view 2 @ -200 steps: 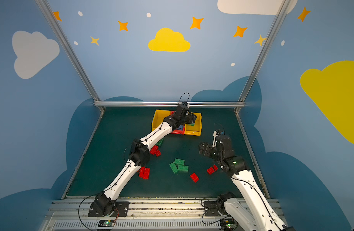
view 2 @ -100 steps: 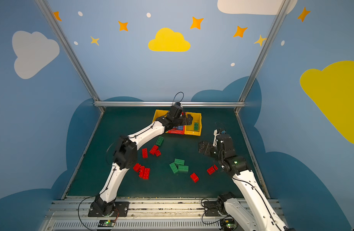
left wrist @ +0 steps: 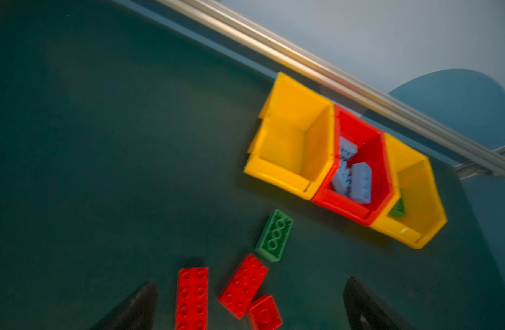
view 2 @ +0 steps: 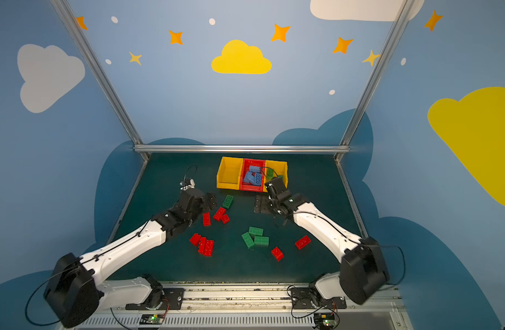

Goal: Sort the legos into containers by color
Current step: 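Withdraw the left gripper while the right gripper reaches toward a green brick, then close the right gripper on the green brick near the bins and lift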

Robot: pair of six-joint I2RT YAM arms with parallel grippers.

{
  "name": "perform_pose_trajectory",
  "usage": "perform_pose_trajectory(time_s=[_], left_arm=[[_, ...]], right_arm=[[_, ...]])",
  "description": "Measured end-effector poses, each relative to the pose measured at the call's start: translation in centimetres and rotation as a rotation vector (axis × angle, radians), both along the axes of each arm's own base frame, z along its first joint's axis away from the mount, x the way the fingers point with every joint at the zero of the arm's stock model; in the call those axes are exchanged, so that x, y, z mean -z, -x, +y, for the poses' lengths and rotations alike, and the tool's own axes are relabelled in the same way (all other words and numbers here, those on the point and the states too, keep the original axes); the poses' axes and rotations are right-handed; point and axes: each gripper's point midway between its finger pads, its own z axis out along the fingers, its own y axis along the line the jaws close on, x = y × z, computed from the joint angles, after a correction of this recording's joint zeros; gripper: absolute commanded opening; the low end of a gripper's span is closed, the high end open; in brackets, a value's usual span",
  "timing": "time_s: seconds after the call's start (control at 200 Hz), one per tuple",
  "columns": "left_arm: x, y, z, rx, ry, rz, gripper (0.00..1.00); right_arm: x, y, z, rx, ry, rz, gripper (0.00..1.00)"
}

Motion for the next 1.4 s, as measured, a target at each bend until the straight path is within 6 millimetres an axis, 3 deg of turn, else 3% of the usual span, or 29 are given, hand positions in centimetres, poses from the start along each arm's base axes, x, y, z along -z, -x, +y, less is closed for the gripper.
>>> perform_pose_trajectory(time_s=[0.07,0.185,0.415,0.586,0.776,0.966,1.186,1.397], left_arm=[[1.6,2.1,1.9,-0.036,-0.014,0.03,1.0],[2.7,4.4,3.9,-0.08,0.001,0.041,1.0],[3.6,7.4,5.9,-0.114,0.076,0.014,1.0],[4.3,8.8,6.9,-0.121,0.11,-0.016,1.0],[3.5,9.3,7.4,-0.127,0.134,-0.057,1.0],[4.0,9.4,7.5,-0.128,0.122,-0.036,1.0],[4.3,9.4,7.5,-0.123,0.112,-0.023,1.0],[4.0,9.4,7.6,-0.119,0.109,-0.034,1.0]], right_arm=[[1.1,-1.5,2.5,-0.018,0.007,0.024,0.95],[2.8,-3.4,6.0,-0.041,0.016,0.04,0.94],[4.5,-6.4,11.3,-0.063,0.013,0.047,0.92],[5.9,-7.6,13.9,-0.077,0.029,0.061,0.89],[8.0,-7.9,15.2,-0.082,0.065,0.096,0.85],[9.6,-7.0,16.3,-0.098,0.104,0.132,0.79],[11.1,-6.1,16.2,-0.108,0.16,0.156,0.5],[11.3,-6.3,15.4,-0.111,0.197,0.151,0.4]])
